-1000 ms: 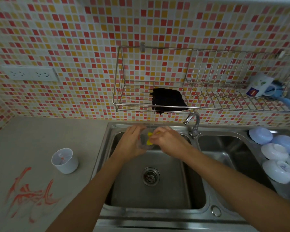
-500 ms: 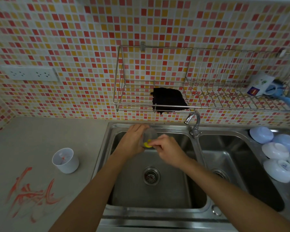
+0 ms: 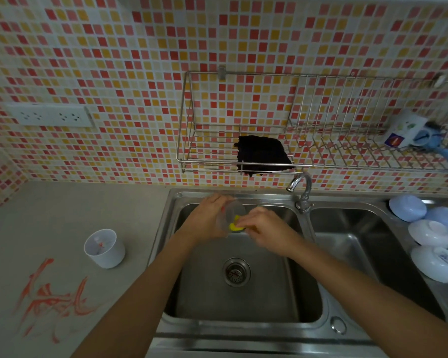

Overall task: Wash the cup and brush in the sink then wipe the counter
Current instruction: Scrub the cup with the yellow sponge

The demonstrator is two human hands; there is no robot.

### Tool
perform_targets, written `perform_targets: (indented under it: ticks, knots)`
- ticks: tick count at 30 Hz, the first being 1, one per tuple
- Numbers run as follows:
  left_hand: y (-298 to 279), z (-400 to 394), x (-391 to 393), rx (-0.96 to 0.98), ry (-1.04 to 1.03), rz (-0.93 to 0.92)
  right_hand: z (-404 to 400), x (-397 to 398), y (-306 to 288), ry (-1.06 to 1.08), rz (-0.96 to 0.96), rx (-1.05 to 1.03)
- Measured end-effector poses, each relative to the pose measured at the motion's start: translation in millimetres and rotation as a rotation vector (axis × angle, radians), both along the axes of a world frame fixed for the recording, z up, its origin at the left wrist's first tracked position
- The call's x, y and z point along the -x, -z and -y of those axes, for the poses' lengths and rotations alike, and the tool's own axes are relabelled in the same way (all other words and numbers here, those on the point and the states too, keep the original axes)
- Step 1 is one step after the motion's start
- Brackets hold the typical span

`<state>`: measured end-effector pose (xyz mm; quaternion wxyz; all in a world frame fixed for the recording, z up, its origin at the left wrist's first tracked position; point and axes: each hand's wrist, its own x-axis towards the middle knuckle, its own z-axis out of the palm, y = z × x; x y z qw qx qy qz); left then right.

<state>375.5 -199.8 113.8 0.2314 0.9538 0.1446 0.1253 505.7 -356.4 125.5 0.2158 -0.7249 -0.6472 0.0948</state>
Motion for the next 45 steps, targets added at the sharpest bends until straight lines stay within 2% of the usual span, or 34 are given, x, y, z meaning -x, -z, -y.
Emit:
perform_targets:
  ticks: [3, 5, 9, 10, 14, 17, 18, 19, 23, 24, 25, 27, 31, 32, 34, 36, 38, 42, 44, 45]
  knots:
    - [-4.7, 3.0, -1.2, 0.017, 0.019, -0.032, -7.5, -14.1, 9.0, -0.143, 0.431, -0.029]
    - [-5.8, 3.8, -1.9, 0.050, 0.012, -0.025, -8.8, -12.2, 13.6, -0.142, 0.539, -0.073]
    - [0.5, 0.5, 2.4, 0.301, -0.038, 0.108, -6.2, -10.0, 13.6, -0.075, 0.576, -0.249]
    - [1.9, 2.7, 4.0, 0.315, -0.075, 0.129, -5.7, -9.8, 11.7, -0.057, 0.579, -0.276]
    - [12.9, 18.1, 0.9, 0.117, -0.257, 0.217, -12.3, -7.8, 10.8, -0.024, 0.615, -0.307]
    - [18.0, 22.3, -3.3, 0.006, -0.425, 0.280, -16.1, -1.7, 8.7, -0.026, 0.567, -0.298]
    - [18.5, 19.6, -3.9, -0.018, -0.425, 0.288, -16.1, 1.9, 5.7, -0.013, 0.501, -0.289]
    - [19.4, 15.2, -3.7, -0.037, -0.401, 0.288, -16.4, 5.5, 2.8, 0.016, 0.357, -0.263]
    - [18.8, -4.1, 1.1, -0.037, -0.281, 0.284, -16.7, 12.5, -19.7, 0.184, -0.575, -0.009]
    - [17.9, -6.7, 2.6, -0.027, -0.249, 0.280, -16.6, 11.5, -20.0, 0.187, -0.644, -0.003]
    - [16.4, -7.2, 3.4, -0.038, -0.215, 0.267, -16.5, 10.6, -18.9, 0.180, -0.632, -0.007]
    - [13.3, -4.2, 3.7, -0.080, -0.146, 0.241, -14.4, 6.9, -13.0, 0.128, -0.406, -0.033]
    - [12.7, 6.1, 2.2, -0.077, -0.054, 0.232, -16.4, -12.8, 4.8, -0.080, 0.420, -0.064]
    - [12.5, 7.7, 1.8, -0.063, -0.056, 0.224, -17.8, -16.1, 5.1, -0.097, 0.538, -0.122]
    - [10.5, 8.9, 1.3, -0.049, -0.070, 0.212, -18.2, -16.0, 4.2, -0.084, 0.596, -0.216]
    - [8.6, 7.3, 0.6, -0.054, -0.073, 0.204, -16.7, -8.5, 8.9, -0.038, 0.535, -0.240]
    - [6.7, 4.7, 0.3, -0.058, -0.062, 0.186, -14.6, 2.1, 17.4, 0.012, 0.356, -0.205]
    - [8.5, 0.1, 1.1, -0.068, -0.058, 0.166, -8.5, 17.4, 12.8, 0.218, -0.345, -0.070]
    - [6.8, 0.6, 0.4, -0.058, -0.051, 0.159, -5.7, 17.5, 10.1, 0.239, -0.476, -0.076]
    - [7.4, 0.6, -0.6, -0.054, -0.041, 0.148, -4.5, 15.4, 9.8, 0.227, -0.464, -0.070]
